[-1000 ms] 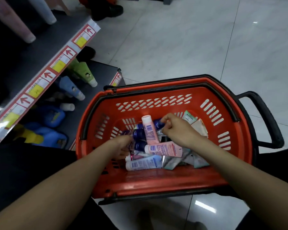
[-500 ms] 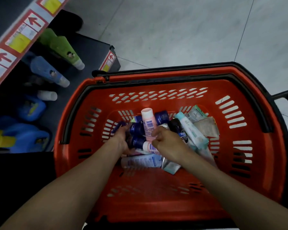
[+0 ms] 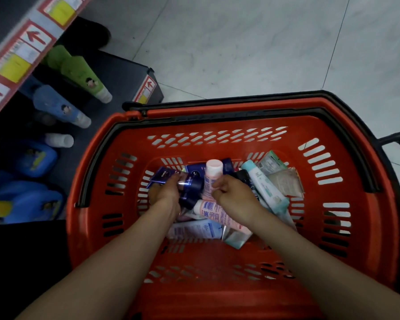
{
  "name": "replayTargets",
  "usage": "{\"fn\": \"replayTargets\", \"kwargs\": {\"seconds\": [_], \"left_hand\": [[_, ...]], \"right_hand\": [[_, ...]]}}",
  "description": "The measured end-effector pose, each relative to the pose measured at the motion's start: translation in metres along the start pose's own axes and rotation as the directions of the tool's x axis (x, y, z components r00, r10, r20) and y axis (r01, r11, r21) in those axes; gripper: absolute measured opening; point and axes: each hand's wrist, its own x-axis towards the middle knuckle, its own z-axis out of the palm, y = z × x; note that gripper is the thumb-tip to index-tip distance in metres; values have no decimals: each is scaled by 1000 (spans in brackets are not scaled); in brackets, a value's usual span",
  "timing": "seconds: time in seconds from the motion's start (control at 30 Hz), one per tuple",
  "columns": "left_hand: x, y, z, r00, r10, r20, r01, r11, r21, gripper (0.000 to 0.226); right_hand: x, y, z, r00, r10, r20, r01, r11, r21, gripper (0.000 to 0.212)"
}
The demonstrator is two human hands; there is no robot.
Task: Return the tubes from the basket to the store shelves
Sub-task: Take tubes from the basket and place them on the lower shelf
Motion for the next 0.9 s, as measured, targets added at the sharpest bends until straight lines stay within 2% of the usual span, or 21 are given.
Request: {"fn": "replayTargets", "kwargs": {"seconds": [0.07, 0.13, 0.23, 0.3, 0.37, 0.47, 0.57, 0.63, 0.7, 0.8, 0.9], "left_hand": [[-15, 1, -7, 993, 112, 34, -112, 993, 23, 25], [-31, 2, -17, 957, 264, 120, -277, 954, 117, 19], [-56, 9, -36, 826, 409, 387, -511, 834, 208, 12], [-72, 16, -47, 730, 401, 554, -586, 785, 204, 16], [-84, 23, -57, 667, 387, 637, -623, 759, 191, 23], [-101, 38, -73, 605, 421, 675, -696, 692, 192, 22], [-118, 54, -91, 506, 426, 750, -774, 609, 176, 26], [-125, 64, -103, 463, 468, 753, -816, 557, 155, 25], [-133, 74, -111, 419, 548, 724, -868, 476, 142, 26], [-145, 90, -120, 352, 591, 726, -878, 478, 37, 37], [-157, 103, -129, 319, 615, 721, -863, 502, -46, 54]], "right_hand": [[0, -6, -6, 999, -24, -22, 25, 998, 62, 11], [-1, -11, -11, 999, -38, 4, 37, 992, 121, 24], [-9, -17, -17, 995, -74, 73, 64, 990, 128, 45], [-17, -19, -20, 984, -108, 141, 82, 980, 179, 37], [-31, -23, -22, 963, -131, 234, 73, 968, 240, 19], [-51, -26, -20, 942, -167, 293, 52, 930, 363, 27], [-67, -30, -20, 934, -184, 308, -2, 856, 517, 28], [-77, -37, -27, 944, -192, 267, 0, 812, 583, 25], [-85, -47, -37, 954, -231, 190, 66, 782, 620, 24], [-95, -62, -48, 951, -298, 87, 186, 772, 607, 26], [-107, -74, -48, 934, -354, 36, 266, 762, 591, 29]]}}
